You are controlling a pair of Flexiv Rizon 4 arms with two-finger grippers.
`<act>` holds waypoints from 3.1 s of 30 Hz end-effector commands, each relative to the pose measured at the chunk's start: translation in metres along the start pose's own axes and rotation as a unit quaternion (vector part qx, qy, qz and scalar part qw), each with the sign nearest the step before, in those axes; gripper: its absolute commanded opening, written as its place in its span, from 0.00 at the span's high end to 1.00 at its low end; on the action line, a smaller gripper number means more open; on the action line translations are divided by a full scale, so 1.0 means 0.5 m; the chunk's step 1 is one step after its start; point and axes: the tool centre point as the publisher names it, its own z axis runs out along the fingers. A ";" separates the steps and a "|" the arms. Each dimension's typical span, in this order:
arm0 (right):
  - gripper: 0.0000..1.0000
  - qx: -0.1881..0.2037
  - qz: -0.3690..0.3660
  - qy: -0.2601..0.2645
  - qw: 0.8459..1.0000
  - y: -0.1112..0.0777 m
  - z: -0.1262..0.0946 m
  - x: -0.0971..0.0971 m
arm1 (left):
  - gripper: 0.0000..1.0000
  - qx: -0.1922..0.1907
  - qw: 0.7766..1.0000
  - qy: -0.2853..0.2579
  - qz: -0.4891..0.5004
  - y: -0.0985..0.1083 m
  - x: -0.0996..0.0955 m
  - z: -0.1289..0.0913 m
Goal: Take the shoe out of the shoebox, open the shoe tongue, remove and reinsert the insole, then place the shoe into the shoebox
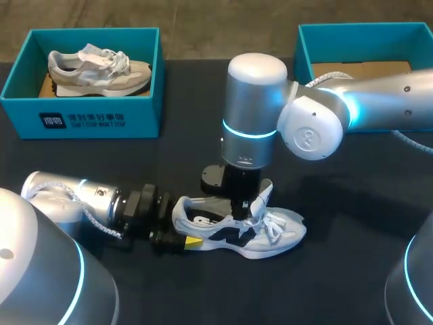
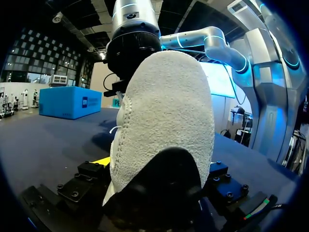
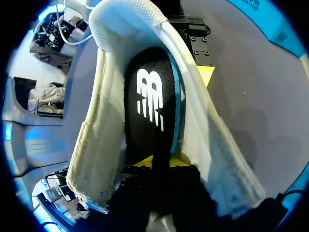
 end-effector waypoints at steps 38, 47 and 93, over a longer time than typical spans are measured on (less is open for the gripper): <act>1.00 -0.240 -0.105 -0.164 0.951 -0.055 -0.064 0.010 | 1.00 0.000 1.000 -0.001 -0.001 0.000 -0.003 0.000; 1.00 -0.273 -0.133 -0.179 0.936 -0.054 -0.086 -0.002 | 1.00 0.000 1.000 -0.001 -0.001 0.000 -0.003 0.000; 0.67 -0.021 -0.062 -0.170 0.983 0.059 -0.046 -0.006 | 1.00 0.000 1.000 -0.001 -0.001 0.000 -0.003 0.000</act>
